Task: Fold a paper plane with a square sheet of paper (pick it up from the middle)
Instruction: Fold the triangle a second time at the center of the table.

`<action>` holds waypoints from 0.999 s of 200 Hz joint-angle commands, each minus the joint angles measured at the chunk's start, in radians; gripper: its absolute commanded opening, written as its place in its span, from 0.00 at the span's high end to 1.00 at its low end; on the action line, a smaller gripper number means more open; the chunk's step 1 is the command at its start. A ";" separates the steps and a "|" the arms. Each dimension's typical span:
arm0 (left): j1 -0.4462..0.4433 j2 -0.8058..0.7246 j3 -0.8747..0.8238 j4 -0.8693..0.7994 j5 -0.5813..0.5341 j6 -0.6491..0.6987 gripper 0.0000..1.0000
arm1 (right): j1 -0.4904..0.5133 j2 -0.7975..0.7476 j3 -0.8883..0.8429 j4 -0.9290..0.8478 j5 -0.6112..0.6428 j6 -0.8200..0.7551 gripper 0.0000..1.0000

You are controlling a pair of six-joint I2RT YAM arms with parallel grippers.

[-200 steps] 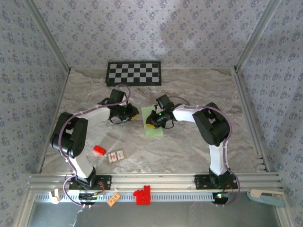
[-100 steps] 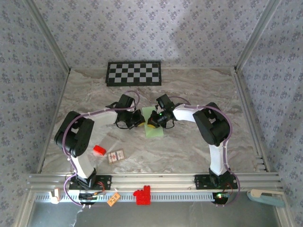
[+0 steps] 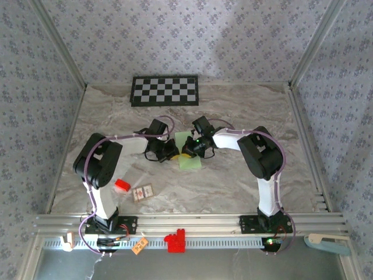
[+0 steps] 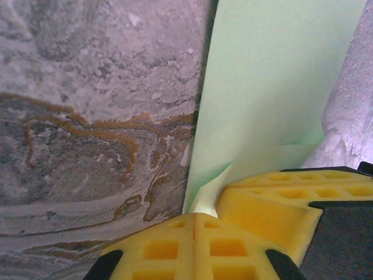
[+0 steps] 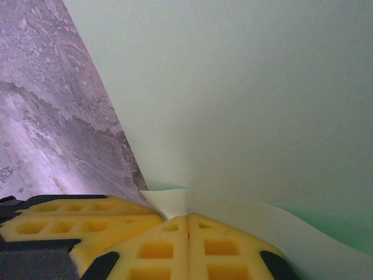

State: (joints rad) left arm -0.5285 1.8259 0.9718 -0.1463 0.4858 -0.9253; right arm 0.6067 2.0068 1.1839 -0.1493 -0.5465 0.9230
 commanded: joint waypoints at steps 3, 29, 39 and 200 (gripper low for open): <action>-0.006 0.008 0.034 0.016 0.005 0.014 0.97 | -0.002 0.039 -0.009 -0.088 0.037 -0.010 0.98; -0.006 -0.022 0.034 0.016 -0.009 0.014 0.96 | -0.002 0.038 -0.009 -0.089 0.039 -0.011 0.98; -0.006 -0.038 0.033 0.012 -0.021 0.016 0.95 | -0.002 0.038 -0.010 -0.090 0.040 -0.010 0.98; -0.013 0.045 0.054 -0.030 -0.060 0.034 0.94 | -0.002 0.033 -0.015 -0.082 0.027 -0.010 0.98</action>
State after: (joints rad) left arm -0.5323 1.8496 1.0073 -0.1352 0.4503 -0.9173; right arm 0.6067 2.0068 1.1839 -0.1497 -0.5465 0.9230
